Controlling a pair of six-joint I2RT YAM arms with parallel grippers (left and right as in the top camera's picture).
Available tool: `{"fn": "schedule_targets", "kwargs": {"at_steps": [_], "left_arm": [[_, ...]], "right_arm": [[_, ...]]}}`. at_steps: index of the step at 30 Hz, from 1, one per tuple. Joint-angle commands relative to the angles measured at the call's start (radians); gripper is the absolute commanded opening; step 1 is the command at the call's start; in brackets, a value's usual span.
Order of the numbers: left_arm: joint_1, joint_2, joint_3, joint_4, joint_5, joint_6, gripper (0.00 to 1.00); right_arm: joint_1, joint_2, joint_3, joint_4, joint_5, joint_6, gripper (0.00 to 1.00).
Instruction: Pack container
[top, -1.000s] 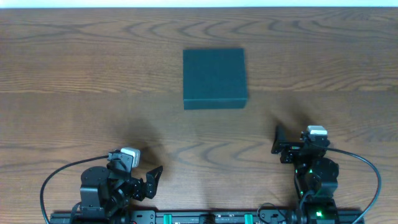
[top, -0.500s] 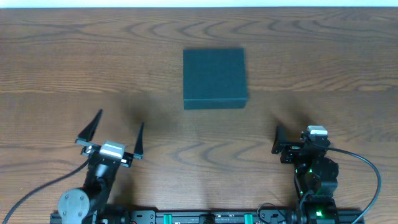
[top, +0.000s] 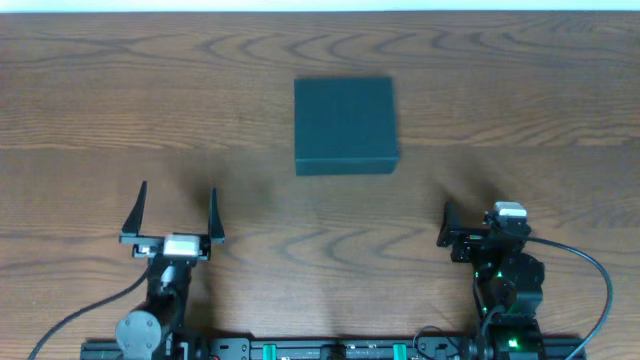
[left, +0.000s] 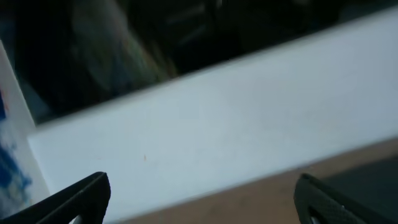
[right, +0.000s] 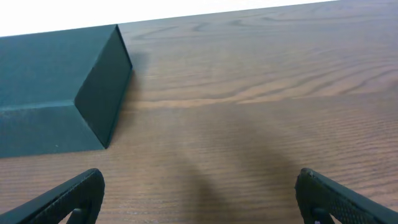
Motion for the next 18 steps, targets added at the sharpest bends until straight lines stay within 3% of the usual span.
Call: {"fn": "schedule_targets", "kwargs": {"at_steps": [1, 11, 18], "left_arm": [[0.016, -0.007, -0.002, -0.09, -0.034, 0.011, 0.95], [0.029, -0.007, -0.002, -0.463, -0.006, -0.014, 0.95], [0.029, -0.007, -0.002, -0.474, -0.024, -0.092, 0.95]], "right_arm": [[-0.015, -0.002, -0.002, -0.005, 0.004, 0.011, 0.99], [-0.015, -0.002, -0.002, -0.005, 0.004, 0.011, 0.99], [-0.015, -0.002, -0.002, -0.005, 0.004, 0.011, 0.99]]}}
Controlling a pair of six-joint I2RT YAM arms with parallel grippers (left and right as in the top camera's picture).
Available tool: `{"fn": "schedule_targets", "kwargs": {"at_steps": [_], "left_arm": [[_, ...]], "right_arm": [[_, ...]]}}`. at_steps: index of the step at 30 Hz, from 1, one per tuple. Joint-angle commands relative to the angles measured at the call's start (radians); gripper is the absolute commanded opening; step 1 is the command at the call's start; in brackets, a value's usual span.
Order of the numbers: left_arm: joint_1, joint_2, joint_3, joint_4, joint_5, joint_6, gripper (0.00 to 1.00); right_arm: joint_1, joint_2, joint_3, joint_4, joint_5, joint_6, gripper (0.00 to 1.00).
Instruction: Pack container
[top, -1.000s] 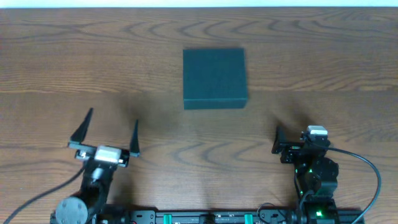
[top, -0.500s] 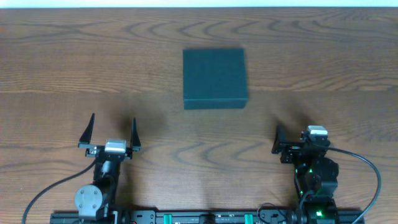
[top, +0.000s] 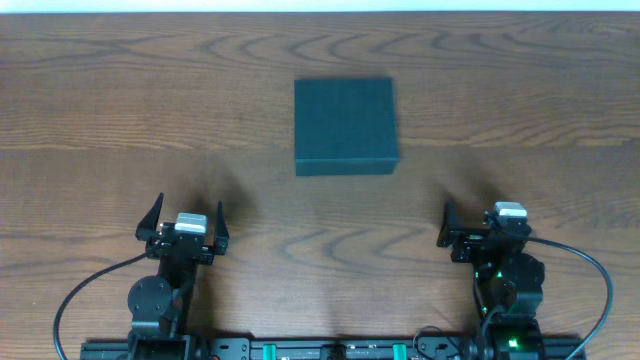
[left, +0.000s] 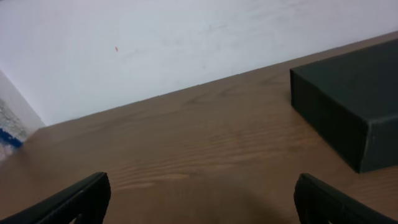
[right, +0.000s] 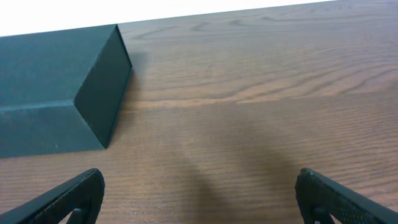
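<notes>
A dark green closed box (top: 346, 125) sits on the wooden table, toward the far middle. It shows at the right edge of the left wrist view as the box (left: 354, 102) and at the left of the right wrist view as the box (right: 59, 93). My left gripper (top: 186, 222) is at the near left, open, nothing between its fingers (left: 81, 199). My right gripper (top: 480, 225) is at the near right, open and empty; only its left finger shows overhead, and both fingertips (right: 336, 196) stand far apart in the wrist view. Both are well short of the box.
The wooden table (top: 120, 100) stretches wide to either side of the box. A white wall (left: 155, 43) rises beyond the table's far edge. Cables run from both arm bases at the near edge.
My left arm has tipped down: its camera showed the white wall and dark space above, and now shows the table and box. Overhead, its fingers look shorter. The right arm has not moved.
</notes>
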Motion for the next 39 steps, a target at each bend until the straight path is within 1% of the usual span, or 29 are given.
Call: {"fn": "schedule_targets", "kwargs": {"at_steps": [1, 3, 11, 39], "left_arm": [[0.005, -0.007, -0.008, -0.054, 0.0, -0.068, 0.95], [0.005, -0.007, -0.008, -0.055, -0.013, -0.157, 0.95], [0.005, -0.007, -0.008, -0.055, -0.008, -0.298, 0.95], [0.005, -0.006, -0.008, -0.052, -0.007, -0.303, 0.95]], "right_arm": [[-0.015, -0.002, -0.002, -0.005, 0.003, 0.011, 0.99], [-0.015, -0.002, -0.002, -0.005, 0.003, 0.011, 0.99], [-0.015, -0.002, -0.002, -0.005, 0.003, 0.011, 0.99], [-0.015, -0.002, -0.002, -0.005, 0.003, 0.011, 0.99]]}}
